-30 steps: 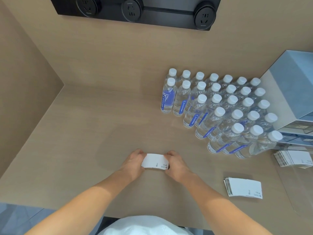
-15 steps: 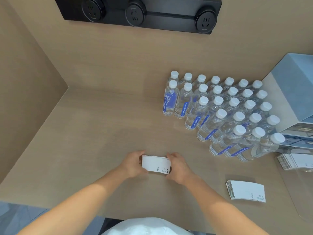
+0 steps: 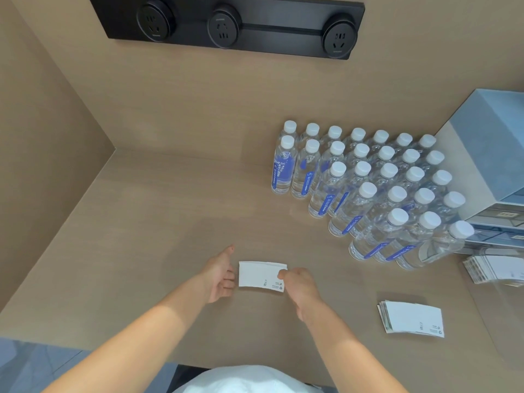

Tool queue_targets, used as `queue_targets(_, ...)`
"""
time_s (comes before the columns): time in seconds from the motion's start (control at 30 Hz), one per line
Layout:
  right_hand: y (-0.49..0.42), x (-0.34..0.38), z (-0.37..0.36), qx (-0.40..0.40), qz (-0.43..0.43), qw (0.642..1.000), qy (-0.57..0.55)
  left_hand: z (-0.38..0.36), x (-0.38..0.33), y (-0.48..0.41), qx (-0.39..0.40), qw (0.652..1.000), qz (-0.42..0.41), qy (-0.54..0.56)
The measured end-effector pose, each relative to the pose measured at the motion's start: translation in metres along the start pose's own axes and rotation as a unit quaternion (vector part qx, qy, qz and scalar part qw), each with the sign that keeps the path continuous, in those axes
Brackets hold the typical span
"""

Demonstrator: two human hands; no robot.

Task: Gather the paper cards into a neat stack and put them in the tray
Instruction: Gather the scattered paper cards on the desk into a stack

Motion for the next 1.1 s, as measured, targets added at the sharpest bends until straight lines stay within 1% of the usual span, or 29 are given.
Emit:
queue_targets(0.13, -0.002, -0.007, 0.003, 0.024, -0.014, 0.999, 0.015, 0.003, 0.008, 0.0, 0.026, 0.999, 0.021, -0.008)
queue_targets(0.23, -0.001, -0.003, 0.012, 0.004, -0.01, 0.999, 0.031, 0.005, 0.004, 0.003, -0.002, 1.0, 0.005, -0.008)
queue_targets(0.27, -0.001, 0.001, 0.015, -0.004, 0.0, 0.998, 0.058, 0.006, 0.001, 0.003, -0.026, 0.999, -0.017, -0.043)
queue_targets(0.3, -0.002, 0.006, 0.017, -0.009, 0.017, 0.995, 0.1, 0.005, -0.004, 0.003, -0.053, 0.991, -0.048, -0.116)
queue_targets(0.33, -0.003, 0.012, 0.016, -0.008, 0.045, 0.986, 0.162, 0.004, -0.009, 0.003, -0.079, 0.968, -0.085, -0.224)
queue_targets(0.37, -0.005, 0.019, 0.013, 0.0, 0.076, 0.967, 0.242, -0.001, -0.015, 0.003, -0.094, 0.924, -0.124, -0.348)
queue_targets(0.4, -0.006, 0.025, 0.007, 0.017, 0.11, 0.938, 0.329, -0.011, -0.018, 0.003, -0.098, 0.867, -0.158, -0.463)
queue_targets(0.43, -0.006, 0.03, -0.002, 0.04, 0.14, 0.901, 0.408, -0.022, -0.019, 0.003, -0.088, 0.813, -0.177, -0.548)
queue_targets(0.47, -0.007, 0.031, -0.01, 0.062, 0.158, 0.868, 0.466, -0.031, -0.017, 0.001, -0.076, 0.768, -0.179, -0.61)
queue_targets(0.53, -0.011, 0.029, -0.02, 0.071, 0.171, 0.814, 0.551, -0.041, -0.015, -0.006, -0.078, 0.701, -0.17, -0.689)
queue_targets(0.57, -0.013, 0.027, -0.02, 0.062, 0.172, 0.794, 0.579, -0.042, -0.014, -0.01, -0.088, 0.679, -0.165, -0.71)
queue_targets(0.6, -0.015, 0.025, -0.018, 0.053, 0.172, 0.783, 0.595, -0.04, -0.014, -0.012, -0.098, 0.662, -0.154, -0.726)
queue_targets(0.63, -0.016, 0.022, -0.014, 0.048, 0.17, 0.781, 0.599, -0.036, -0.013, -0.014, -0.104, 0.65, -0.139, -0.74)
queue_targets(0.73, -0.014, 0.012, -0.009, 0.065, 0.177, 0.777, 0.6, -0.025, -0.003, -0.014, -0.09, 0.632, -0.117, -0.761)
queue_targets(0.8, -0.013, 0.003, -0.01, 0.069, 0.179, 0.773, 0.604, -0.023, 0.006, -0.013, -0.077, 0.622, -0.121, -0.77)
queue_targets(0.9, -0.01, -0.01, -0.014, 0.063, 0.198, 0.769, 0.605, -0.019, 0.02, -0.017, -0.073, 0.63, -0.134, -0.761)
queue_targets(0.97, -0.007, -0.015, -0.015, 0.062, 0.2, 0.779, 0.591, -0.019, 0.024, -0.017, -0.073, 0.632, -0.143, -0.758)
queue_targets(1.03, -0.004, -0.018, -0.013, 0.06, 0.182, 0.802, 0.565, -0.019, 0.027, -0.015, -0.071, 0.63, -0.142, -0.761)
queue_targets(1.1, 0.002, -0.021, -0.013, 0.058, 0.172, 0.812, 0.554, -0.021, 0.027, -0.011, -0.067, 0.622, -0.153, -0.765)
Point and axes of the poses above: each hand's wrist, its own y-axis away from the middle knuckle, its own z-axis out of the back of the hand, x = y × z, the point moved 5 cm from there along -y, towards the middle knuckle, and after that the axes turned 12 degrees about x, right-handed, at the moved point
